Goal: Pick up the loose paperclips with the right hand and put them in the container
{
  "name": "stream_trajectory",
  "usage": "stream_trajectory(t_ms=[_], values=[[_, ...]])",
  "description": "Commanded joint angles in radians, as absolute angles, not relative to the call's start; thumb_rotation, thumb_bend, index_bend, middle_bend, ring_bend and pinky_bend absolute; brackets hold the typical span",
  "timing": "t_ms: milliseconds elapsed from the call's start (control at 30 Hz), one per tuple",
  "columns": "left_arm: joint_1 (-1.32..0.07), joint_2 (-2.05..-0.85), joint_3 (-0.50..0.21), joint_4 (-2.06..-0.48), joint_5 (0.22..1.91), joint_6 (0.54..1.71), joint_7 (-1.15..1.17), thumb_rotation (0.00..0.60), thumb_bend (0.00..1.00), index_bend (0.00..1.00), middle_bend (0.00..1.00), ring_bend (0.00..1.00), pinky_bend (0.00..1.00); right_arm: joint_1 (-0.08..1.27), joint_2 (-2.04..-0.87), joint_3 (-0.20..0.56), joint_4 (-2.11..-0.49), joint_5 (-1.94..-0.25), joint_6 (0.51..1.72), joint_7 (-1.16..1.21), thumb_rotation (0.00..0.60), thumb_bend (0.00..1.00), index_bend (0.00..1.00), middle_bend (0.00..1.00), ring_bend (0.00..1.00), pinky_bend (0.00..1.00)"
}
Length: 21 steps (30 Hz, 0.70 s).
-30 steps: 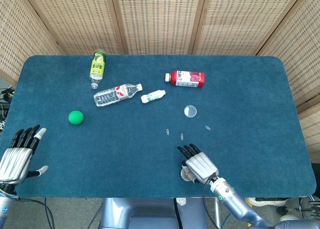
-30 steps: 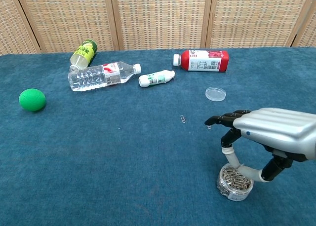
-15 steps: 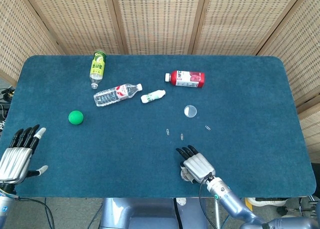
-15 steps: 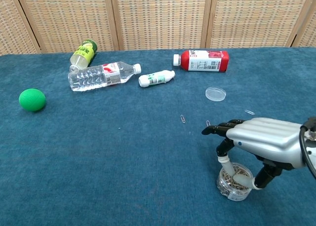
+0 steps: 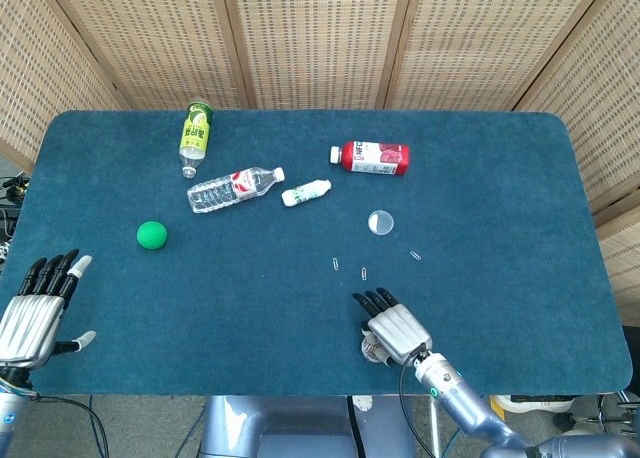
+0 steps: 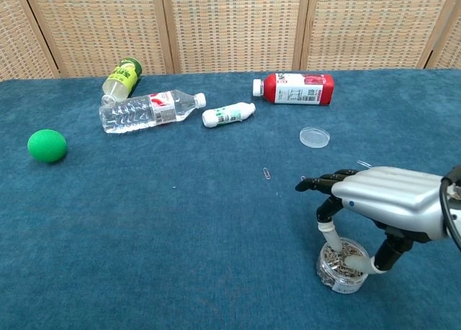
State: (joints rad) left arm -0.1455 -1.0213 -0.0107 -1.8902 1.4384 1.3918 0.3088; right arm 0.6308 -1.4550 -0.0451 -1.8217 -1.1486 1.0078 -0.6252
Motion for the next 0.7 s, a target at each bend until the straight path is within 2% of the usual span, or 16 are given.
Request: stream_trajectory(t_ms=[33, 200, 267, 333, 400, 467, 500, 700], values=[[-0.145, -1.021, -0.011, -1.890, 1.438, 1.393, 0.308, 0.600, 0.00, 0.00, 0.00, 0.00, 0.00, 0.628, -1.445, -0.040, -1.837, -1.159, 1.017, -0.617, 0.600, 0.32, 0.53, 0.01, 0.00, 0.00], [-0.144, -1.019, -0.012, -1.891, 1.439, 1.397, 0.305, 0.600, 0.00, 0.00, 0.00, 0.00, 0.00, 0.619, -1.397, -0.023, -1.892, -1.207, 1.057, -0.597, 0.600, 0.32, 0.53, 0.01, 0.00, 0.00], [-0.143, -1.018, -0.012, -1.892, 1.441, 1.399, 0.303, 0.600, 0.00, 0.00, 0.00, 0.00, 0.00, 0.612, -1.363, -0.015, -1.913, -1.243, 1.085, -0.583, 0.600, 0.30, 0.50, 0.01, 0.00, 0.00], [-0.141, -1.015, -0.012, -1.893, 1.444, 1.402, 0.297, 0.600, 0.00, 0.00, 0.00, 0.00, 0.00, 0.596, -1.322, -0.002, -1.905, -1.311, 1.139, -0.559, 0.600, 0.25, 0.41, 0.01, 0.00, 0.00], [-0.139, -1.011, -0.012, -1.893, 1.448, 1.405, 0.290, 0.600, 0.00, 0.00, 0.00, 0.00, 0.00, 0.575, -1.292, -0.001, -1.871, -1.375, 1.191, -0.528, 0.600, 0.10, 0.23, 0.01, 0.00, 0.00], [-0.138, -1.009, -0.011, -1.894, 1.451, 1.407, 0.285, 0.600, 0.00, 0.00, 0.00, 0.00, 0.00, 0.556, -1.274, -0.001, -1.835, -1.415, 1.233, -0.499, 0.600, 0.01, 0.08, 0.00, 0.00, 0.00], [-0.137, -1.008, -0.010, -1.893, 1.453, 1.408, 0.282, 0.600, 0.00, 0.00, 0.00, 0.00, 0.00, 0.545, -1.266, -0.001, -1.818, -1.430, 1.253, -0.481, 0.600, 0.00, 0.02, 0.00, 0.00, 0.00], [-0.130, -0.999, -0.006, -1.895, 1.473, 1.422, 0.267, 0.600, 0.00, 0.00, 0.00, 0.00, 0.00, 0.439, -1.212, -0.014, -1.717, -1.454, 1.389, -0.310, 0.600, 0.00, 0.00, 0.00, 0.00, 0.00]])
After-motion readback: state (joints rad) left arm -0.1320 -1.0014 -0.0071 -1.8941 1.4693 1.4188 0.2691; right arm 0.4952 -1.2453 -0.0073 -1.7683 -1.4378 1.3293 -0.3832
